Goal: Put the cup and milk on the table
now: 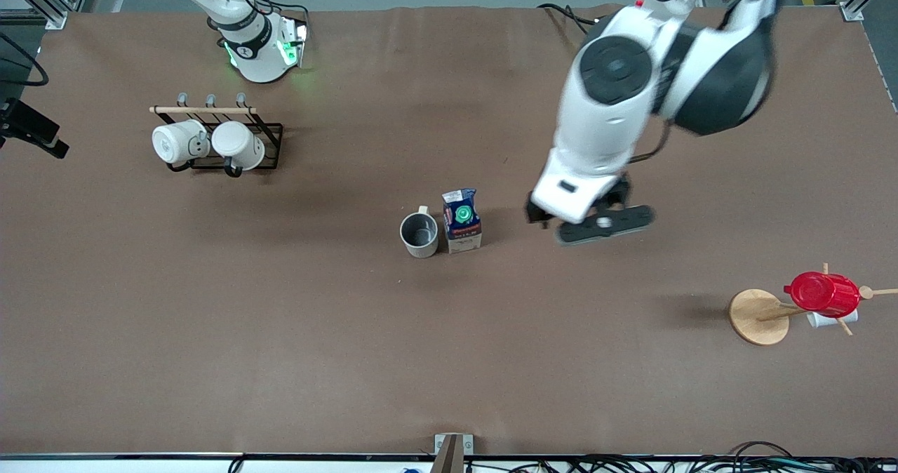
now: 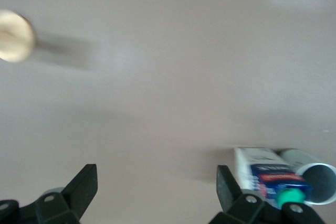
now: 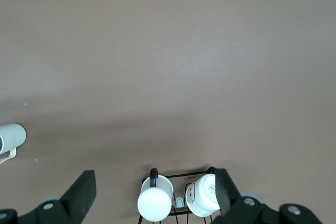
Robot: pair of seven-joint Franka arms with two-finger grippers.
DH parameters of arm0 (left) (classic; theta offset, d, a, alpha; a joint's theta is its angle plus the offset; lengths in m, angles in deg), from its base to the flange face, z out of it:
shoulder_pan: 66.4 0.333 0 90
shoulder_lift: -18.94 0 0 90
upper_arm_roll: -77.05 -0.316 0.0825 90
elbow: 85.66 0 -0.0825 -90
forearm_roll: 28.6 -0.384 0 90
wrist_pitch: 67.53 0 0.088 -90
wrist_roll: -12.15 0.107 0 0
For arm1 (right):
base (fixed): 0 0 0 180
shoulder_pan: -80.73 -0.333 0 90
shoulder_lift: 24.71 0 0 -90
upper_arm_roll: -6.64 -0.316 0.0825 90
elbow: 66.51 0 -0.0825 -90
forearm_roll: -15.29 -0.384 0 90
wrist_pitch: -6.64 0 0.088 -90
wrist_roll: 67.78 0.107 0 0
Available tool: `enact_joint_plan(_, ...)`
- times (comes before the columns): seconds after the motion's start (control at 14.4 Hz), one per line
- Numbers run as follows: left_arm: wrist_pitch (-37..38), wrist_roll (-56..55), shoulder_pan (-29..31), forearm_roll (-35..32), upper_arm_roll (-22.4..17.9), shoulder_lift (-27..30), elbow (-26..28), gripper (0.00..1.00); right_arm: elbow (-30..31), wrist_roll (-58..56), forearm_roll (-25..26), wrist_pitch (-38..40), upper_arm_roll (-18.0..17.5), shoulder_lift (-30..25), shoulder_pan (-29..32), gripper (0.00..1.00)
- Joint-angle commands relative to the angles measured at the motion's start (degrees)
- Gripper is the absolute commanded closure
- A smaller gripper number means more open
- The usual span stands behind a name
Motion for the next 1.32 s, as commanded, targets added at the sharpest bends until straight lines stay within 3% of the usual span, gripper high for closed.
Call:
enact_joint_plan(0.0,4.65,9.35,5.73,-0.68,0.61,7.00,2.44,0.00,-1.01,-0.64,-0.91,0.94,-0.93,0.41,1.27,0.00)
enact_joint_plan(0.14,8.36,16.56,10.04,1.07,0.70,11.22,3.41,0.00,-0.92,-0.55,-0.91,0.94,-0.93,0.41,1.27,0.00)
enact_joint_plan(0.42,8.99,25.26,18.74,6.25,0.70,20.28,10.34,0.00,-0.92,-0.38,-0.91,0.94,-0.93,0.41,1.27,0.00)
enact_joint_plan(0.69,8.55,34.69,26.04,10.14,0.87,25.12,16.32,0.00,-0.84,-0.29,-0.91,1.20,-0.93,0.41,1.27,0.00)
enact_joint_plan(0.83,8.64,35.14,30.69,10.22,5.59,26.62,18.43,0.00,-0.83,-0.29,-0.91,1.46,-0.93,0.41,1.27,0.00)
enact_joint_plan(1.04,8.55,35.23,31.95,10.05,7.82,30.05,22.47,0.00,-0.92,0.15,-0.91,1.64,-0.84,0.41,1.18,0.00)
enact_joint_plan(1.25,9.16,35.32,31.42,10.05,7.55,30.41,22.14,0.00,-0.92,0.06,-0.91,1.73,-0.93,0.41,1.18,0.00)
